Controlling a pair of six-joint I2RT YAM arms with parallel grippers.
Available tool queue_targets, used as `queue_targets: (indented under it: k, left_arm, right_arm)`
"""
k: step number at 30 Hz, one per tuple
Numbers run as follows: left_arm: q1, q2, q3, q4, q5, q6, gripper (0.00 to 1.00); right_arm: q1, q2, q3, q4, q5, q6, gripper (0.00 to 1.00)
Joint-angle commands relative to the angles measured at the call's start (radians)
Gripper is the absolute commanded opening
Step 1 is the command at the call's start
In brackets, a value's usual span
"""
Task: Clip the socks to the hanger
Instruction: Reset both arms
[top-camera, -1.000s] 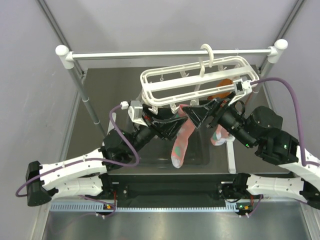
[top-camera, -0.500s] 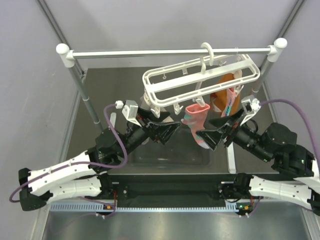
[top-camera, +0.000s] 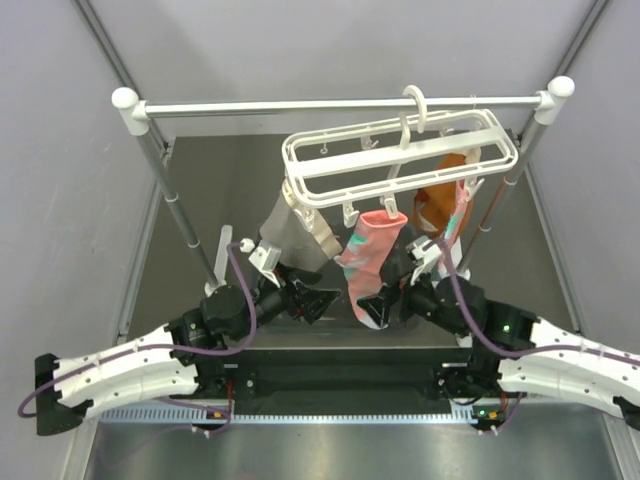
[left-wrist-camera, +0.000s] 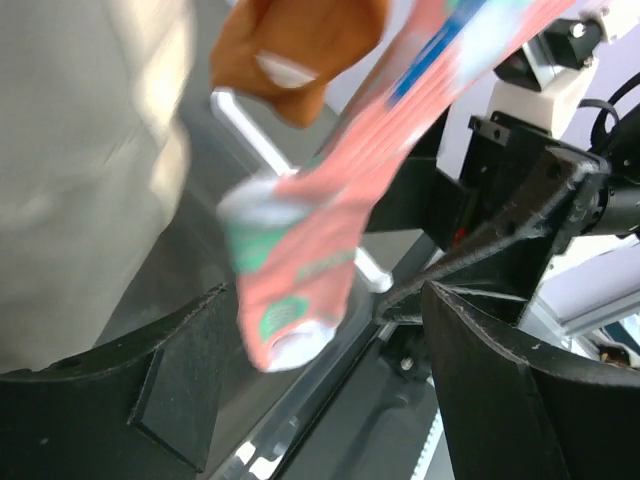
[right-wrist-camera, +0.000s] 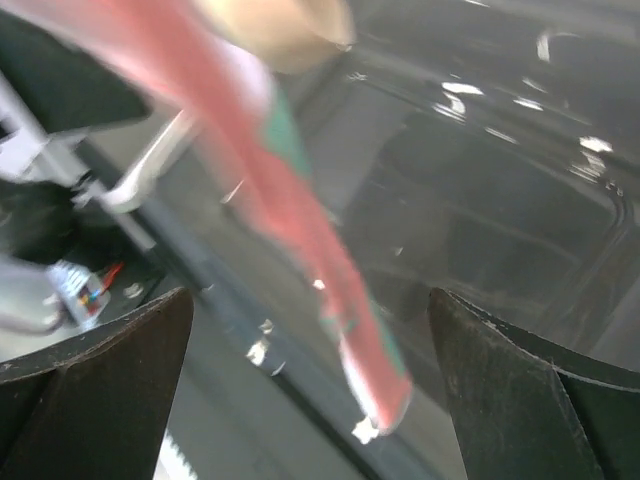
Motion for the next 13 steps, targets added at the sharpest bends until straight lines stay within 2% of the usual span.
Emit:
queue_targets:
  k: [1,2,6,13]
  left_arm:
    - [-0.003,-0.100,-0.149,0.105,-0.049,-0.082,0.79]
    - [-0.001,-0.120,-0.182,0.131,-0.061,-0.096,0.79]
    - [-0.001,-0.214,-0.340,0.252,-0.103,-0.169,0.79]
    - [-0.003,-0.314,-0.448,0.274,-0.080,-0.223,0.80]
  right_arm:
    - [0.005,0.048,-0.129,0.292,0.111,0.056,1.00]
    - [0.005,0.077,-0.158,0.397,0.129,0.069,1.00]
    - [0.005,0.155,-0.284,0.600,0.192,0.141,1.00]
    - [0.007,0.148,-0.407,0.596,0.320,0.254,1.00]
